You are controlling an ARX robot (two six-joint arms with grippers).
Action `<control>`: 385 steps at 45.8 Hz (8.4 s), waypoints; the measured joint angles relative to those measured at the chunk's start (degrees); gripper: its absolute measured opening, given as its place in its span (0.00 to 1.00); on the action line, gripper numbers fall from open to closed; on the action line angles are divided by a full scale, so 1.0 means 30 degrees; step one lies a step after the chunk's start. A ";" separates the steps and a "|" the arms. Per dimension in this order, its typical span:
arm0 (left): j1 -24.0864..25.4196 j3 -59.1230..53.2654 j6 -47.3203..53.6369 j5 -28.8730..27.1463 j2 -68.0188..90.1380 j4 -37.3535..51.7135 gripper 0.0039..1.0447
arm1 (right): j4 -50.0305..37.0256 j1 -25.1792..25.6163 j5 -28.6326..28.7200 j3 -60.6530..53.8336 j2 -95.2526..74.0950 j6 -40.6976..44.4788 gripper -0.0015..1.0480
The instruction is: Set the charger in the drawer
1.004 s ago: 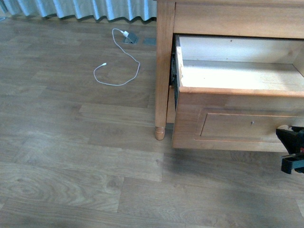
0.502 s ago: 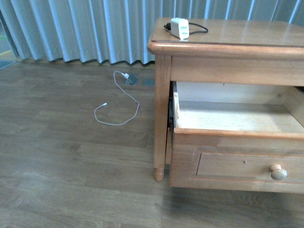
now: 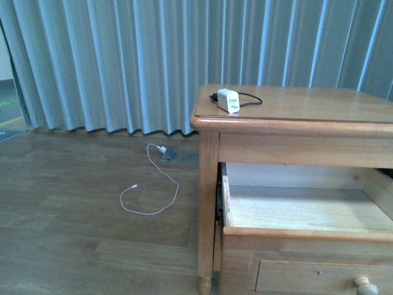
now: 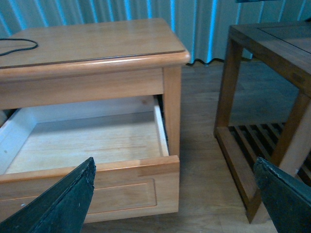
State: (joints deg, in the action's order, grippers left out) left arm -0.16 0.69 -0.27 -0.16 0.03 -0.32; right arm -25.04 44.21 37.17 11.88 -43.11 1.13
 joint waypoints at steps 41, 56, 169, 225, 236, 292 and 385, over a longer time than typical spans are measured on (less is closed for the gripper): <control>0.0000 0.0000 0.0007 0.0000 0.0000 0.0000 0.94 | 0.2259 -0.6368 -0.4401 -0.3774 0.8145 -0.0466 0.10; 0.0000 0.0000 0.0000 0.0000 0.0000 0.0000 0.94 | 0.3650 -0.8466 -0.6149 -0.3876 0.9850 -0.0379 0.37; -0.9974 3.8629 -0.1938 -0.6448 4.5994 0.4408 0.23 | 0.3679 -0.8480 -0.6200 -0.3876 0.9857 -0.0386 0.92; -1.2896 3.2953 0.2506 0.0117 4.5353 0.4561 0.22 | 0.3679 -0.8488 -0.6207 -0.3876 0.9857 -0.0386 0.92; -1.2743 3.4133 0.2528 -0.1093 4.6133 0.4546 0.48 | 0.3679 -0.8488 -0.6207 -0.3876 0.9857 -0.0386 0.92; -0.8830 0.6608 -0.2761 -1.5941 0.8058 0.0707 0.94 | 0.3679 -0.8495 -0.6222 -0.3876 0.9857 -0.0386 0.92; 0.0000 0.0007 -0.0044 0.0000 0.0051 -0.0007 0.84 | 0.2827 -1.2189 -0.8699 -0.1224 -0.2936 0.0619 0.92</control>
State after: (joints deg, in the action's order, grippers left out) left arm -0.16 0.71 -0.40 -0.16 0.19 -0.34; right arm -16.56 7.64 11.07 8.21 -51.92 2.98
